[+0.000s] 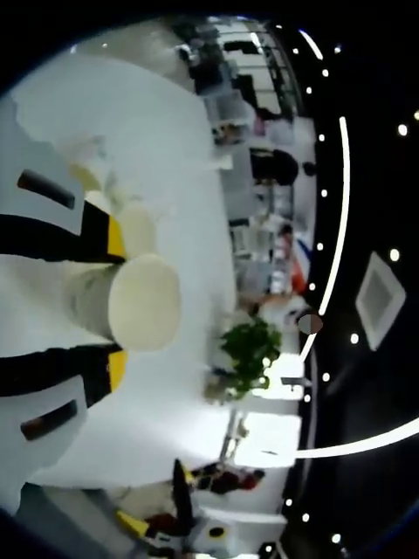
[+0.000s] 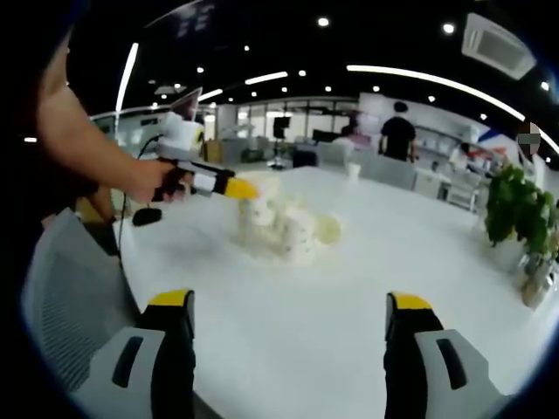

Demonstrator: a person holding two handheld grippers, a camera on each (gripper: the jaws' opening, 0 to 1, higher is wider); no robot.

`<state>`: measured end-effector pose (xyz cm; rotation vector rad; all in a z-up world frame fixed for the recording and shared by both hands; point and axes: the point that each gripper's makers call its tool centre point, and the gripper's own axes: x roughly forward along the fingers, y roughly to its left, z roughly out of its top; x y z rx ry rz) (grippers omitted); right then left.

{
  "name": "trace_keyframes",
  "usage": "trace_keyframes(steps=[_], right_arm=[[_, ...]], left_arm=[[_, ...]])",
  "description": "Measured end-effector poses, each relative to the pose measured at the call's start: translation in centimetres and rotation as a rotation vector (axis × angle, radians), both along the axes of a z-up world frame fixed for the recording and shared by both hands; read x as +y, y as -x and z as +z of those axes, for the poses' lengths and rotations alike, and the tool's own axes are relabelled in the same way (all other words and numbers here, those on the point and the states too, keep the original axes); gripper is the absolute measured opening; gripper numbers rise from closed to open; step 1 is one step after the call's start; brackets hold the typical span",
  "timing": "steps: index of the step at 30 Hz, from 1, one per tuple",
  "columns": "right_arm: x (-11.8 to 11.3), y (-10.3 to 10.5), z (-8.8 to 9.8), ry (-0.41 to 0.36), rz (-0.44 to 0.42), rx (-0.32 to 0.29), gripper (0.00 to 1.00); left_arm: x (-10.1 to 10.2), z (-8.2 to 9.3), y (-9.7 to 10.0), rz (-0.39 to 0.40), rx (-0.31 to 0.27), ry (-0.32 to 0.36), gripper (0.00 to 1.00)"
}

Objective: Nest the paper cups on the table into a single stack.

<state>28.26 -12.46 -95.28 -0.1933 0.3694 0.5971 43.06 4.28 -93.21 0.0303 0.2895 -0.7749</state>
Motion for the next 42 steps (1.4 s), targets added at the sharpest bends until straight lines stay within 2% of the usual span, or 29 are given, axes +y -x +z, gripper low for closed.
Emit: trace_keyframes(steps=[5,10,15,21,23,28,38,39,40,41,42], right_arm=[[0.1,0.8,1.1,-0.002,0.001,-0.001,0.88],[-0.1,1.6,2.3,-0.005,0.001,-0.001,0.88],[-0.3,2.0,3.1,-0.006,0.002,0.000,0.88],[-0.5,2.0,3.4,-0.004,0.004,0.003,0.88],[-0.5,2.0,3.5,-0.005,0.003,0.004,0.88],[-0.6,1.9,3.5,-0.004,0.001,0.004,0.88],[-0.4,1.8,3.4,-0.002,0.005,0.005,0.88],[-0.5,1.8,3.4,-0.002,0.006,0.005,0.88],[-0.1,1.0,5.6,0.001,0.005,0.008,0.88],[0.0,0.6,6.4,0.000,0.005,0.007,0.88],[0.1,0.2,7.4,0.001,0.004,0.009,0.88]], left_arm=[[-0.6,1.4,1.8,-0.051,-0.016,-0.025,0.34],[-0.8,2.9,3.1,-0.078,-0.019,-0.016,0.34],[-1.1,3.3,3.7,-0.097,-0.013,-0.019,0.34],[-1.9,4.0,4.5,-0.128,-0.017,-0.026,0.34],[-2.2,4.0,4.8,-0.144,-0.029,-0.046,0.34],[-3.1,4.7,6.0,-0.184,-0.049,-0.044,0.34],[-3.6,5.9,6.3,-0.213,-0.052,-0.017,0.34],[-3.3,7.9,5.5,-0.220,-0.049,-0.014,0.34],[-3.2,8.8,5.1,-0.224,-0.050,-0.013,0.34],[-3.2,11.0,4.5,-0.230,-0.046,-0.010,0.34],[-3.2,12.0,4.2,-0.232,-0.047,-0.011,0.34]])
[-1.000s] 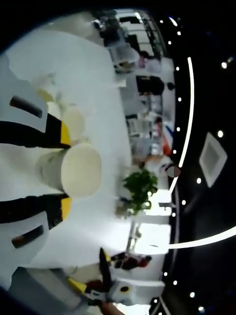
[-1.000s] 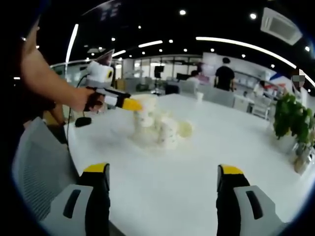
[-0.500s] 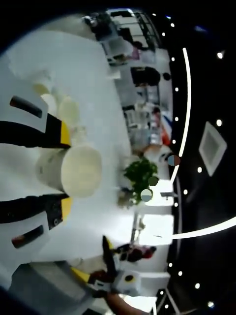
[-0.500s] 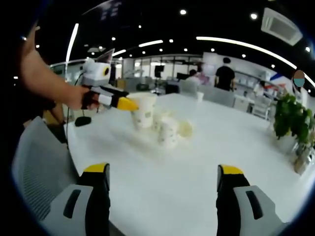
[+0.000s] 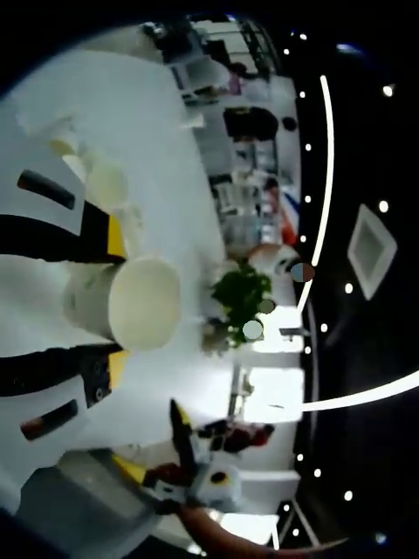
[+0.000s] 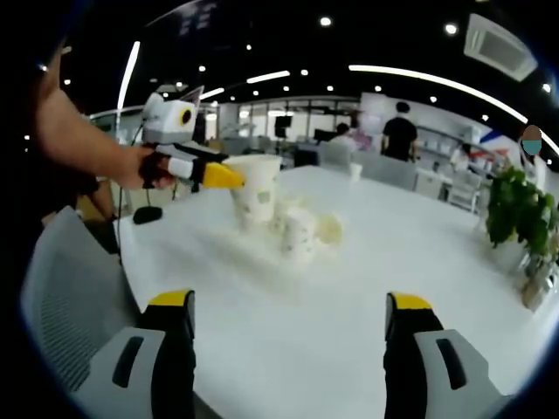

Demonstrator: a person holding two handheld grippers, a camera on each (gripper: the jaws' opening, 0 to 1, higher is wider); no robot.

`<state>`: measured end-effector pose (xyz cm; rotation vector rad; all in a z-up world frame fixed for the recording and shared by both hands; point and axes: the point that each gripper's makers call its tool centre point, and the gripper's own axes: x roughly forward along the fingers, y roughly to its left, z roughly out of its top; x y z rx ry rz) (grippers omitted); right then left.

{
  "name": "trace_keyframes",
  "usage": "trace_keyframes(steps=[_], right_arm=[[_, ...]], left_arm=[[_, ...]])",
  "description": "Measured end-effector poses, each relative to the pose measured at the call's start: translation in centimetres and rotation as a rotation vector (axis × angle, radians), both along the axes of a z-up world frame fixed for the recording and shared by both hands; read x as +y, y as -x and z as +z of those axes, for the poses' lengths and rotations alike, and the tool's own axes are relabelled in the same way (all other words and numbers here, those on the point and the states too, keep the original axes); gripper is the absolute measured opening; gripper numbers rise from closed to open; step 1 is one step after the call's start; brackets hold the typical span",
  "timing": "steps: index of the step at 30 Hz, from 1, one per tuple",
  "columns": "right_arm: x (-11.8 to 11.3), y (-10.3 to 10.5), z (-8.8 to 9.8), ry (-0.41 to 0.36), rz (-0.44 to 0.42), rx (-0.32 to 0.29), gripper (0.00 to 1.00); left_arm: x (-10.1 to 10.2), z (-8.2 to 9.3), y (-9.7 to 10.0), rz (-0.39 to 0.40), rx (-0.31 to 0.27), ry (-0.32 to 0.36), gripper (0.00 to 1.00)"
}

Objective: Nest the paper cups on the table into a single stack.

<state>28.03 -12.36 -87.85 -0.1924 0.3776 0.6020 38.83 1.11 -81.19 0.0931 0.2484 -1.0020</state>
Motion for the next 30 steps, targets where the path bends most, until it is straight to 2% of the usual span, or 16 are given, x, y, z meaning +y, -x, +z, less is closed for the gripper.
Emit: trace_keyframes(steps=[2,4,5,6,8,10,14,20,22,23,24,30], right_arm=[[0.1,-0.7,1.4,0.000,-0.001,0.000,0.88],[0.3,-1.2,3.0,0.000,-0.002,0.000,0.88],[0.4,-1.4,3.9,-0.001,-0.003,-0.001,0.88],[0.5,-1.6,4.5,0.000,-0.003,-0.001,0.88],[0.6,-2.0,5.8,0.000,-0.003,0.000,0.88],[0.8,-2.3,6.9,0.000,-0.001,-0.001,0.88],[1.1,-2.6,8.4,0.002,0.003,-0.002,0.88],[1.5,-2.7,9.5,0.007,0.010,-0.002,0.88],[1.5,-2.7,9.6,0.008,0.011,-0.001,0.88],[1.6,-2.7,9.8,0.008,0.013,-0.001,0.88],[1.6,-2.6,9.7,0.008,0.014,-0.002,0.88],[1.6,-2.5,9.8,0.006,0.016,-0.003,0.88]], left_arm=[[0.2,0.6,-0.7,-0.009,0.001,-0.004,0.34],[0.1,3.7,-1.5,-0.022,0.000,0.002,0.34],[0.3,2.4,-0.7,-0.025,0.000,0.002,0.34],[0.4,2.2,-0.5,-0.029,-0.001,-0.001,0.34],[0.5,4.2,-0.7,-0.035,-0.002,0.002,0.34],[0.4,5.4,-0.6,-0.042,-0.005,0.001,0.34],[0.3,7.0,0.1,-0.065,-0.012,-0.016,0.34],[-0.2,8.5,1.6,-0.106,-0.015,-0.019,0.34],[0.0,12.5,0.7,-0.115,-0.005,-0.019,0.34],[-0.1,9.3,1.8,-0.117,-0.004,-0.016,0.34],[-0.1,8.7,2.2,-0.117,-0.006,-0.016,0.34],[0.0,8.1,3.8,-0.124,0.002,-0.018,0.34]])
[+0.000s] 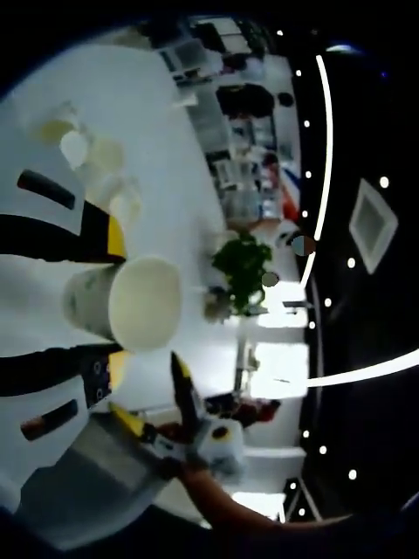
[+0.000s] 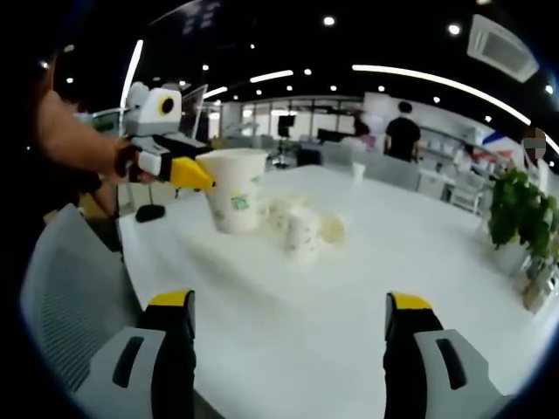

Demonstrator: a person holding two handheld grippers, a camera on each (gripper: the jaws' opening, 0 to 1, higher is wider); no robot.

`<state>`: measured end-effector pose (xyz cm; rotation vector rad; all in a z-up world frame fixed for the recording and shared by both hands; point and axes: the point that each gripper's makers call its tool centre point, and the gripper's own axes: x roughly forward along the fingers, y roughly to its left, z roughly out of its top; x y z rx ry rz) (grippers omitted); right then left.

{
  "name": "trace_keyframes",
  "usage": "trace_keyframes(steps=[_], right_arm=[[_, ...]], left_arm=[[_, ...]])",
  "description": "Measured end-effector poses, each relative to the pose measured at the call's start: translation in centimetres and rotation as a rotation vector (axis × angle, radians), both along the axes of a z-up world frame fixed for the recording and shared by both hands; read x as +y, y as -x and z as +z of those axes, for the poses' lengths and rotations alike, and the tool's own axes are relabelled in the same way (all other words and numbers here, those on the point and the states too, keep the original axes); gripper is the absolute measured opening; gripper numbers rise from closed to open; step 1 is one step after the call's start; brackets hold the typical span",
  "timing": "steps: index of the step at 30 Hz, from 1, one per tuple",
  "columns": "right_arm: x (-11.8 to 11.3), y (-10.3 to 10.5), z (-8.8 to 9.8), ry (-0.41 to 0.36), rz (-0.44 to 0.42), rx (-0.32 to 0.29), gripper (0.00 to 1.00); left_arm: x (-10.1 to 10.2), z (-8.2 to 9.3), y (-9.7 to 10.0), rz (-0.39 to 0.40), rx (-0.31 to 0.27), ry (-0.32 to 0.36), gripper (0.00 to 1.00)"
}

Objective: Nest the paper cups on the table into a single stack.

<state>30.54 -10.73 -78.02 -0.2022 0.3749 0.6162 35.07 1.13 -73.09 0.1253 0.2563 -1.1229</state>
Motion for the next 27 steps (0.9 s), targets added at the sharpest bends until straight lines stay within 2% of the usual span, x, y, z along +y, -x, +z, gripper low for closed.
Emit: trace_keyframes(steps=[2,3,4,5,7,14,18,19,20,21,22,27], right_arm=[[0.0,0.1,0.1,-0.002,0.001,-0.003,0.89],[0.0,0.0,0.3,-0.002,-0.002,-0.017,0.91],[-1.8,-0.1,0.7,-0.011,-0.004,-0.026,0.92],[-3.5,-0.1,1.1,-0.020,-0.005,-0.026,0.92],[-5.1,-0.1,1.5,-0.030,-0.003,-0.022,0.93],[-8.6,0.4,2.4,-0.053,0.010,-0.025,0.94],[-9.8,0.5,2.6,-0.048,0.018,-0.029,0.95],[-10.1,0.5,2.7,-0.052,0.019,-0.028,0.95],[-10.6,0.6,2.7,-0.051,0.018,-0.029,0.95],[-11.3,0.7,2.7,-0.051,0.015,-0.030,0.95],[-11.5,0.8,2.5,-0.051,0.013,-0.029,0.95],[-12.4,1.6,1.9,-0.053,0.009,-0.026,0.95]], left_arm=[[-0.2,0.2,0.5,-0.005,-0.003,-0.001,0.34],[-2.4,0.4,0.8,-0.009,-0.002,-0.006,0.34],[-3.0,0.5,0.9,-0.012,-0.003,-0.007,0.34],[-5.4,0.8,1.3,-0.016,-0.006,-0.017,0.34],[-7.2,1.0,2.0,-0.022,-0.005,-0.025,0.34],[-11.4,1.5,3.7,-0.045,-0.017,-0.050,0.34],[-12.7,1.5,3.9,-0.046,-0.016,-0.045,0.34],[-15.9,2.0,4.1,-0.046,-0.013,-0.046,0.34],[-17.7,2.1,4.4,-0.048,-0.010,-0.046,0.34],[-14.7,1.4,4.5,-0.050,-0.009,-0.042,0.34],[-14.1,1.1,4.7,-0.051,-0.007,-0.043,0.34],[-14.0,0.0,5.8,-0.062,-0.014,-0.043,0.34]])
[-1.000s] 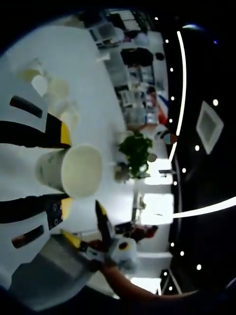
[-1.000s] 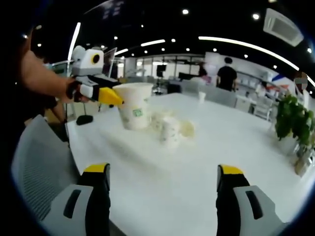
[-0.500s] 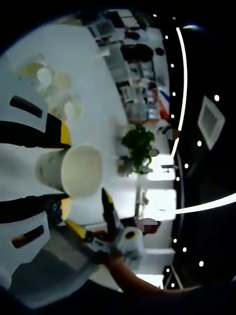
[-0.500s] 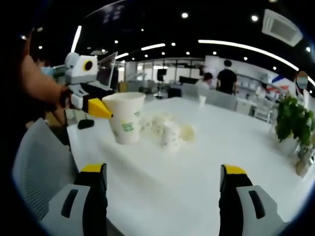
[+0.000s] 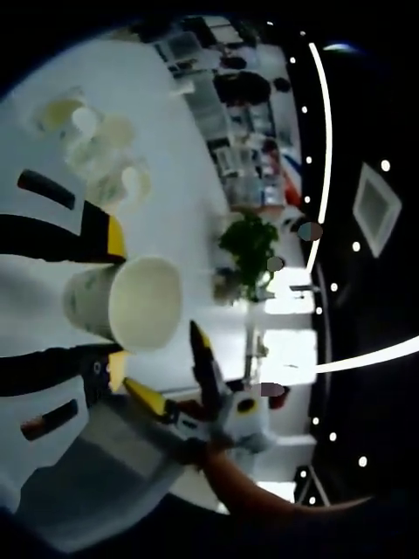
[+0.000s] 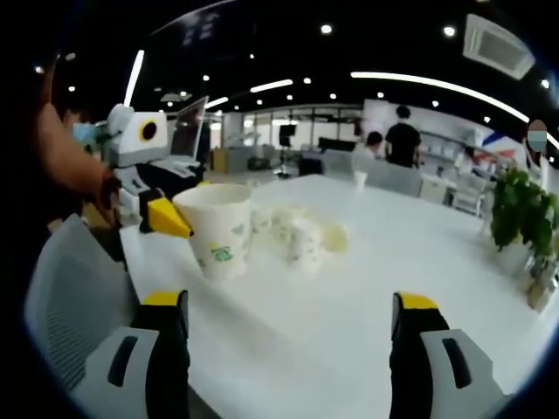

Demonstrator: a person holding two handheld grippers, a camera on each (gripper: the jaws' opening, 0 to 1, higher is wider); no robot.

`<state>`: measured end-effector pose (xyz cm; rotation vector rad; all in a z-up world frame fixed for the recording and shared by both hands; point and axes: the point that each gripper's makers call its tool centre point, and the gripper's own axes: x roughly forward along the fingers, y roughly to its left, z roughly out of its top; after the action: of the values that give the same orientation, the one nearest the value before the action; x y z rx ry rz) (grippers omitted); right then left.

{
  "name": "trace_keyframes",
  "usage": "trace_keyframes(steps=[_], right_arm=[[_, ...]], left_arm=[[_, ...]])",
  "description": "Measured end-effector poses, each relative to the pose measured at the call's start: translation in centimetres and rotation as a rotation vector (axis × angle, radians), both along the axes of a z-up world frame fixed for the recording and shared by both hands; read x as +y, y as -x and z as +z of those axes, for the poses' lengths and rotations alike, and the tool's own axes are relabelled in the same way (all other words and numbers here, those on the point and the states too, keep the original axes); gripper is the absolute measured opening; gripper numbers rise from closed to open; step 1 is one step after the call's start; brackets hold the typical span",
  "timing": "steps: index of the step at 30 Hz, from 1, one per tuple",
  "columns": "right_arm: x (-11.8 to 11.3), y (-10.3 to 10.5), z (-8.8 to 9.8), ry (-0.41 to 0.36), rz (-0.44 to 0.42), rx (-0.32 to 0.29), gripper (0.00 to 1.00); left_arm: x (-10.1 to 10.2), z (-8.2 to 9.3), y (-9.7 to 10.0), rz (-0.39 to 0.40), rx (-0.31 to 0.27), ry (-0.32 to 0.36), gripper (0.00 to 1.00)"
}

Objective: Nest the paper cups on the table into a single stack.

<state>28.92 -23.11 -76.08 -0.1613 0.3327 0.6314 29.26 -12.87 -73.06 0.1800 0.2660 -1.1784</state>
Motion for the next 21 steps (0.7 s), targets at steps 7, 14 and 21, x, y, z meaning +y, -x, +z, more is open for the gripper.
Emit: trace_keyframes(steps=[7,14,21], right_arm=[[0.0,1.2,-0.7,0.005,-0.003,0.003,0.94],[0.3,2.2,-1.1,0.006,-0.001,0.011,0.93],[0.5,2.4,-1.3,0.010,-0.002,0.014,0.93]], left_arm=[[-0.1,-1.9,1.9,0.006,-0.006,-0.006,0.34],[0.2,-3.5,2.3,0.014,0.003,0.018,0.34],[0.3,-5.2,2.6,0.018,0.027,0.009,0.34]])
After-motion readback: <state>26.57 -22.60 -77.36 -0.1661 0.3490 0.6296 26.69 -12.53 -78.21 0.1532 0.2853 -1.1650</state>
